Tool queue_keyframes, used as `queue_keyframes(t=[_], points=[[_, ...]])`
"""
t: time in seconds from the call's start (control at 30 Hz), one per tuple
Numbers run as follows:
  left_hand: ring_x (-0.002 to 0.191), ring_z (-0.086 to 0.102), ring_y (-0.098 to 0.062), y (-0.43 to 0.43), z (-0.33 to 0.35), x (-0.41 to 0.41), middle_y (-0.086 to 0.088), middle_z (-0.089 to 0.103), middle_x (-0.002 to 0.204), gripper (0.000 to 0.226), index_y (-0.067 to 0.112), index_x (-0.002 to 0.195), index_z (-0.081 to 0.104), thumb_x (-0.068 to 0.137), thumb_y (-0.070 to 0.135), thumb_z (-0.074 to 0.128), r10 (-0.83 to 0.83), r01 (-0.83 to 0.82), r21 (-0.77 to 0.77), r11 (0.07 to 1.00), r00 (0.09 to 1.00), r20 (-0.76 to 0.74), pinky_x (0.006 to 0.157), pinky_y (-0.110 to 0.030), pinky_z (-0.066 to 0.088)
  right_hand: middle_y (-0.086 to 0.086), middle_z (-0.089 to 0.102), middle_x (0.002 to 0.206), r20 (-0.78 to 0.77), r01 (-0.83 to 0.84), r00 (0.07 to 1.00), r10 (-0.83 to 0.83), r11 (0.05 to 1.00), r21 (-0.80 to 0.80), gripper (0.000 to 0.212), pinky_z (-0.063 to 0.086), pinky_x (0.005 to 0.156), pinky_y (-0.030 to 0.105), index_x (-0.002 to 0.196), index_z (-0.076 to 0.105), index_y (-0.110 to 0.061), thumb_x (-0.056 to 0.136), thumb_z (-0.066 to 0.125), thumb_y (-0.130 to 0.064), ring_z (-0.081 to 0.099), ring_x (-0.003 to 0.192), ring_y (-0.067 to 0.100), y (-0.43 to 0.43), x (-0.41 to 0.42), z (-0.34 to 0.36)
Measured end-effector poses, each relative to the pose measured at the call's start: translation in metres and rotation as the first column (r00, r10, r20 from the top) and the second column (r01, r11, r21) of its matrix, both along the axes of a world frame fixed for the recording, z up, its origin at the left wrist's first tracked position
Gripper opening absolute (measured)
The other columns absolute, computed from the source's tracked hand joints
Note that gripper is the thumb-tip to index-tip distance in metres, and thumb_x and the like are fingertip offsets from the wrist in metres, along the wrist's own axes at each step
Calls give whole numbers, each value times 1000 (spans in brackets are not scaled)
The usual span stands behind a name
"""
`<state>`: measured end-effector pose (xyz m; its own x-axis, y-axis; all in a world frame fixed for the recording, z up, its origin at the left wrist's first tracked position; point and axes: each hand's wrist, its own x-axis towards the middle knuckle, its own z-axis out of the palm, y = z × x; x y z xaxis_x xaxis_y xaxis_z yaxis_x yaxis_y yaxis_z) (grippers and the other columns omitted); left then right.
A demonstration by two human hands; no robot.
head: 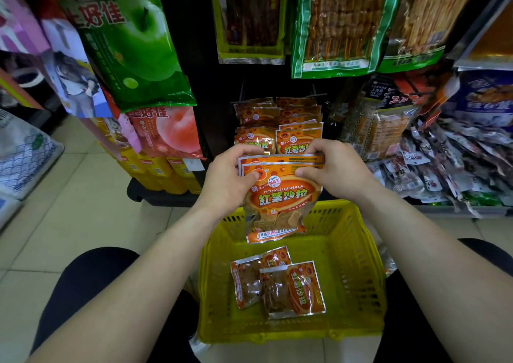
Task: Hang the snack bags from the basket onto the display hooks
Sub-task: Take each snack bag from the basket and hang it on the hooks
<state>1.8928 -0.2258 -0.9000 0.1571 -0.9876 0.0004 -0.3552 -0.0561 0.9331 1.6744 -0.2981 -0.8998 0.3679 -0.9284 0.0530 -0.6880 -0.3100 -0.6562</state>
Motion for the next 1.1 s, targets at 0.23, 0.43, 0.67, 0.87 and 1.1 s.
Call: queue_keyframes(t=[0.23, 0.43, 0.67, 0.87, 1.1], points=[[106, 67, -13, 0, -1, -2, 8, 65, 119, 41, 40, 115, 62, 89, 9, 72, 1, -1, 11, 1000, 1000, -7, 74, -33, 63, -10, 64, 88, -3, 4, 1000, -4, 1000, -4, 33, 53, 74, 45, 77, 53, -31, 71, 84, -39, 61, 87, 20, 0, -1, 0], [104, 66, -10, -1, -2, -1, 10, 65, 117, 30, 36, 116, 62, 94, 16, 67, 20, -19, -12, 1000, 999, 50, 74, -32, 63, -10, 65, 87, 30, -25, 999, 25, 1000, -16, 24, 53, 72, 42, 79, 56, -29, 81, 76, -42, 62, 85, 17, -1, -2, -1], [99, 64, -4, -3, -5, -2, 11, 64, 114, 18, 38, 108, 61, 98, 23, 61, 34, -33, -17, 999, 995, 94, 66, -23, 61, -8, 66, 87, 14, -51, 999, 51, 999, -5, 23, 54, 72, 43, 79, 57, -27, 88, 67, -46, 63, 86, 17, -1, -2, -2], [102, 65, -10, -5, -7, -2, 6, 65, 120, 17, 35, 111, 62, 99, 23, 60, 23, -22, -13, 1000, 994, 104, 72, -30, 62, -4, 67, 94, -26, -51, 998, 51, 999, 3, 23, 54, 76, 46, 80, 56, -30, 90, 63, -50, 62, 92, 21, -3, -3, -5], [102, 66, -11, -6, -14, -7, 11, 66, 113, 25, 46, 97, 63, 99, 21, 61, 5, -1, -36, 999, 992, 126, 72, -31, 63, -11, 64, 86, -172, -127, 978, 115, 990, -61, 22, 50, 67, 36, 83, 59, -31, 89, 60, -52, 62, 84, 18, -3, -4, -7]])
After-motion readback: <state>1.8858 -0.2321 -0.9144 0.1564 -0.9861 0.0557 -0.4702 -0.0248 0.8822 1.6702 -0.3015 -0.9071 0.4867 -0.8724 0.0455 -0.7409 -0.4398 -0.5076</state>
